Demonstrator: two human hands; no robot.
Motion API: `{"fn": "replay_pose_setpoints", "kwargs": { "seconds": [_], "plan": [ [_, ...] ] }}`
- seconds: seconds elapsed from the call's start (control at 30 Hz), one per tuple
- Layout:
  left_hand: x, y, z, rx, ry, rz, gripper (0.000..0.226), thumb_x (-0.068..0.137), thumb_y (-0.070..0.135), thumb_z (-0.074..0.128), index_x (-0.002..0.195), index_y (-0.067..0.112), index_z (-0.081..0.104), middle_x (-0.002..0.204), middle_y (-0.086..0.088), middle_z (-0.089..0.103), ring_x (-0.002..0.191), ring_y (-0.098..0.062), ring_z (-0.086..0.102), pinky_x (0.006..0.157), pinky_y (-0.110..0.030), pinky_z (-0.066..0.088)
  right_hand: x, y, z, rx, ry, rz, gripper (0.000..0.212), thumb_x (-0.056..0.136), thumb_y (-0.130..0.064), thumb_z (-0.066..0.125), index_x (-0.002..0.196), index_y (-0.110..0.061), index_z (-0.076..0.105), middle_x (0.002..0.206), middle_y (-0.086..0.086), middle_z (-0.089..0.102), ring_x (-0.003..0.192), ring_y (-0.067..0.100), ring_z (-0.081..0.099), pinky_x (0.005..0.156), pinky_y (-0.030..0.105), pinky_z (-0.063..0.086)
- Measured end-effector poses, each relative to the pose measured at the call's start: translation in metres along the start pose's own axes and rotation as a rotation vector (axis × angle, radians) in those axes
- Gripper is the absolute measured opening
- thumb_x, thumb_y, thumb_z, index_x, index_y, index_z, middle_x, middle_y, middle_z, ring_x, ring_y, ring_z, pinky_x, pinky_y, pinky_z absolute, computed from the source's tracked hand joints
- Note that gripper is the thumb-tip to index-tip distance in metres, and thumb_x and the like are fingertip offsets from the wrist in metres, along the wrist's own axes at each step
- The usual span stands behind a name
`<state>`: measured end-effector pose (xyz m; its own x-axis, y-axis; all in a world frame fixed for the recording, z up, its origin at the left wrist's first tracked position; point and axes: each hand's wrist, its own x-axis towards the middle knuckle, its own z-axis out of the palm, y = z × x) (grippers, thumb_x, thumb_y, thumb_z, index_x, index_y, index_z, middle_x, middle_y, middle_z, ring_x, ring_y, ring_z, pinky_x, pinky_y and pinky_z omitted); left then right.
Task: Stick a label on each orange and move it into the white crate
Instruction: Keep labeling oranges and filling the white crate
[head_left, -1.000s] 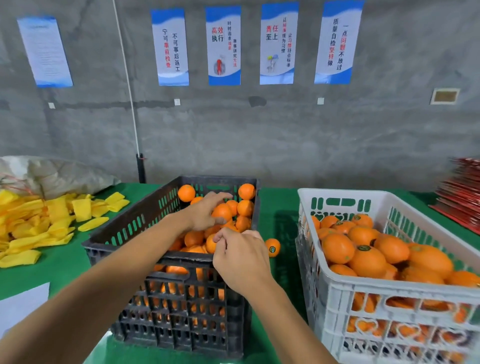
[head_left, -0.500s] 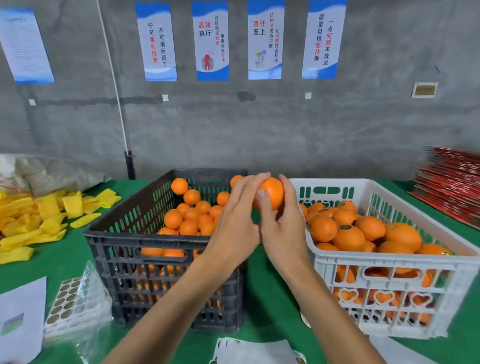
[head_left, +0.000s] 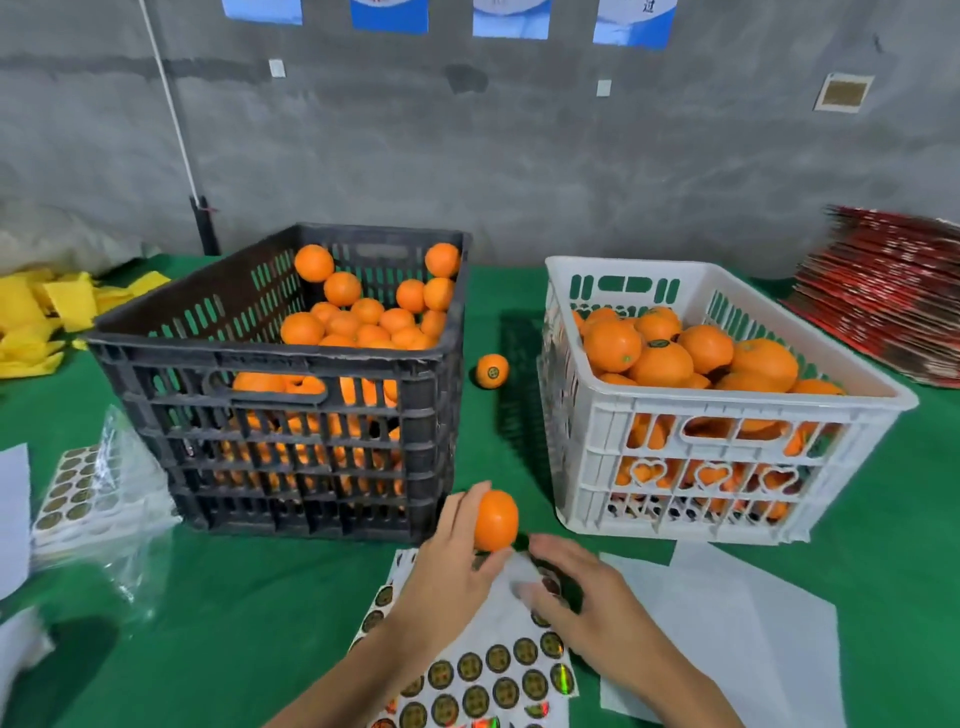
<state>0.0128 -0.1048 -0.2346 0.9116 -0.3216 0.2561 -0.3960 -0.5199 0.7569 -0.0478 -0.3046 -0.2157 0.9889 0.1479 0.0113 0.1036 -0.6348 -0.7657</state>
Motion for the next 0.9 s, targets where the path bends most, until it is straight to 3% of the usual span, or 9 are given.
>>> {"fn": "replay_pose_setpoints", "kwargs": {
  "seconds": [0.13, 0.23, 0.3, 0.4, 0.5, 0.57, 0.73, 0.8, 0.9],
  "plan": [
    [0.001, -0.009, 0.007, 0.101, -0.017, 0.02, 0.068, 0.1, 0.036, 0.065, 0.153, 0.046, 0.023, 0.147, 0.017, 0.026, 0.119, -0.021, 0.059, 0.093, -0.036, 0.053, -0.014, 0.013, -0.002, -0.099, -0.164, -0.026, 0.087, 0.072, -0.089, 0.064, 0.146, -0.048, 0.05, 0.144, -0.057, 0.023, 0.138, -0.025, 0.021, 0.115, 0.011, 0.019],
    [0.002, -0.01, 0.009, 0.123, -0.021, -0.01, 0.071, 0.1, 0.035, 0.066, 0.156, 0.039, 0.023, 0.145, 0.019, 0.025, 0.121, -0.021, 0.058, 0.096, -0.036, 0.052, -0.019, 0.011, -0.009, -0.206, -0.183, -0.087, 0.083, 0.071, -0.09, 0.063, 0.145, -0.055, 0.046, 0.147, -0.056, 0.018, 0.138, -0.028, 0.012, 0.108, -0.002, 0.008],
    [0.004, -0.01, 0.009, 0.11, -0.025, -0.044, 0.073, 0.099, 0.036, 0.067, 0.156, 0.041, 0.022, 0.145, 0.019, 0.025, 0.121, -0.02, 0.057, 0.099, -0.039, 0.052, -0.019, 0.012, -0.013, -0.331, -0.178, -0.145, 0.078, 0.077, -0.089, 0.055, 0.146, -0.054, 0.043, 0.15, -0.053, 0.015, 0.14, -0.028, 0.007, 0.111, -0.002, 0.005],
    [0.003, -0.011, 0.009, 0.105, -0.035, -0.043, 0.073, 0.099, 0.036, 0.067, 0.155, 0.044, 0.021, 0.145, 0.019, 0.026, 0.122, -0.02, 0.057, 0.101, -0.04, 0.051, -0.019, 0.009, -0.012, -0.465, -0.166, -0.221, 0.074, 0.083, -0.089, 0.04, 0.145, -0.049, 0.048, 0.155, -0.041, 0.022, 0.146, -0.019, 0.013, 0.121, 0.011, 0.013],
    [0.004, -0.014, 0.009, 0.106, -0.03, -0.038, 0.073, 0.098, 0.036, 0.068, 0.154, 0.045, 0.023, 0.145, 0.019, 0.027, 0.121, -0.02, 0.057, 0.1, -0.041, 0.052, -0.021, 0.009, -0.007, -0.493, -0.026, -0.363, 0.055, 0.095, -0.073, 0.045, 0.13, -0.037, 0.07, 0.148, -0.026, 0.05, 0.139, -0.002, 0.046, 0.116, 0.027, 0.041],
    [0.004, -0.015, 0.009, 0.111, -0.027, -0.019, 0.073, 0.098, 0.035, 0.069, 0.153, 0.045, 0.023, 0.144, 0.02, 0.027, 0.12, -0.019, 0.057, 0.099, -0.04, 0.052, -0.021, 0.012, -0.004, -0.361, 0.022, -0.364, 0.042, 0.098, -0.062, 0.055, 0.124, -0.035, 0.074, 0.143, -0.026, 0.057, 0.133, -0.001, 0.052, 0.109, 0.028, 0.047],
    [0.005, -0.018, 0.01, 0.135, -0.027, 0.01, 0.072, 0.097, 0.034, 0.07, 0.153, 0.044, 0.025, 0.143, 0.019, 0.029, 0.119, -0.019, 0.057, 0.099, -0.039, 0.051, -0.016, 0.017, -0.005, -0.049, 0.035, -0.243, 0.017, 0.097, -0.046, 0.067, 0.109, -0.044, 0.079, 0.13, -0.034, 0.062, 0.127, 0.004, 0.055, 0.104, 0.022, 0.045],
    [0.006, -0.018, 0.01, 0.143, -0.028, 0.019, 0.072, 0.097, 0.033, 0.07, 0.154, 0.041, 0.027, 0.144, 0.018, 0.03, 0.12, -0.02, 0.057, 0.1, -0.04, 0.051, -0.017, 0.018, -0.006, -0.065, 0.023, -0.22, 0.025, 0.088, -0.057, 0.074, 0.108, -0.043, 0.079, 0.129, -0.037, 0.061, 0.127, 0.003, 0.054, 0.106, 0.022, 0.044],
    [0.005, -0.017, 0.009, 0.125, -0.033, 0.006, 0.072, 0.098, 0.033, 0.07, 0.154, 0.042, 0.026, 0.144, 0.018, 0.029, 0.12, -0.019, 0.057, 0.101, -0.039, 0.05, -0.021, 0.015, -0.008, -0.201, -0.021, -0.243, 0.054, 0.076, -0.079, 0.07, 0.116, -0.043, 0.076, 0.134, -0.043, 0.054, 0.13, -0.006, 0.049, 0.11, 0.02, 0.04]
  ]
}}
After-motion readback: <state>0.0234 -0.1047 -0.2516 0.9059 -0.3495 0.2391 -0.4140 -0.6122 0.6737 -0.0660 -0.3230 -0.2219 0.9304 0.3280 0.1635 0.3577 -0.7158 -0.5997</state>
